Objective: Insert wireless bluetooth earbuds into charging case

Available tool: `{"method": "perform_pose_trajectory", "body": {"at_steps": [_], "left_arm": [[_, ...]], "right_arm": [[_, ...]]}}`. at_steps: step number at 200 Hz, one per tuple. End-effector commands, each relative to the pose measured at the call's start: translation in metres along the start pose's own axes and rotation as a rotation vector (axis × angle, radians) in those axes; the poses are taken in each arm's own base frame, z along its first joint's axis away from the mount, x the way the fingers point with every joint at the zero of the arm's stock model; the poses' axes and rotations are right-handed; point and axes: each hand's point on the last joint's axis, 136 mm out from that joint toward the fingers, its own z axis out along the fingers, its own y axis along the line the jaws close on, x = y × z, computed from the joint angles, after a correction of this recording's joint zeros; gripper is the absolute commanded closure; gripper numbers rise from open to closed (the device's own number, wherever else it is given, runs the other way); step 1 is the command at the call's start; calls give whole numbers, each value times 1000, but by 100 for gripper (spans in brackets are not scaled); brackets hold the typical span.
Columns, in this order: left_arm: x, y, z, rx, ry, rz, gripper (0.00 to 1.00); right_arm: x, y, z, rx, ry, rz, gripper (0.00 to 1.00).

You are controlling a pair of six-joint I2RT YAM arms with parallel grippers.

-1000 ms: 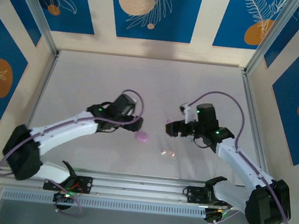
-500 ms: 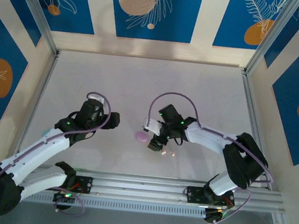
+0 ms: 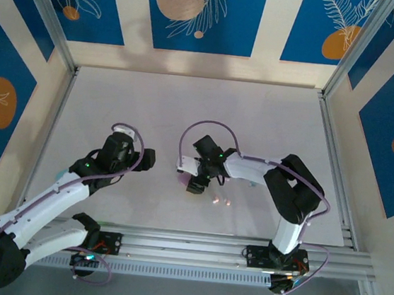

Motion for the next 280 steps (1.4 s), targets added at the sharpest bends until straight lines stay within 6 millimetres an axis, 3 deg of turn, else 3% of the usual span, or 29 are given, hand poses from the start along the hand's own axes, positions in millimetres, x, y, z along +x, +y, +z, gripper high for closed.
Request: {"method": "perform_pose_trajectory", "body": {"at_steps": [1, 26, 38, 51, 73, 87, 108, 131, 169, 186, 225, 263, 280], "left_arm": [[-4, 7, 0, -24, -25, 18, 9], [-5, 7, -1, -21, -27, 17, 9], [-5, 6, -1, -16, -28, 14, 9], [-6, 4, -2, -6, -31, 10, 9], [-13, -5, -7, 45, -50, 2, 8], [-21, -17, -13, 109, -72, -5, 9], [-36, -45, -24, 254, -98, -22, 9], [-54, -85, -40, 455, -93, -60, 12], [-75, -156, -65, 760, -42, -87, 16], [-76, -179, -73, 811, -30, -43, 14], [-63, -211, -66, 841, 47, -2, 19], [-53, -231, -59, 861, 95, 19, 30], [-52, -235, -57, 864, 108, 15, 42]], "right_arm": [[-6, 1, 1, -20, 3, -26, 37], [-6, 7, 0, -49, 4, -38, 49], [-7, 9, 0, -61, 4, -36, 61], [-9, 8, -3, -57, -8, -19, 64], [-24, 7, -22, -36, -74, -1, 76], [-36, 1, -43, 17, -146, 19, 76], [-61, -1, -97, 85, -335, 33, 76], [-73, -3, -154, 188, -522, 24, 76], [-69, 0, -202, 320, -607, 4, 76], [-69, 0, -214, 352, -629, 8, 76], [-73, 3, -230, 389, -688, 1, 76], [-74, 2, -233, 401, -697, 8, 75], [-75, 3, -234, 396, -703, 8, 75]]}}
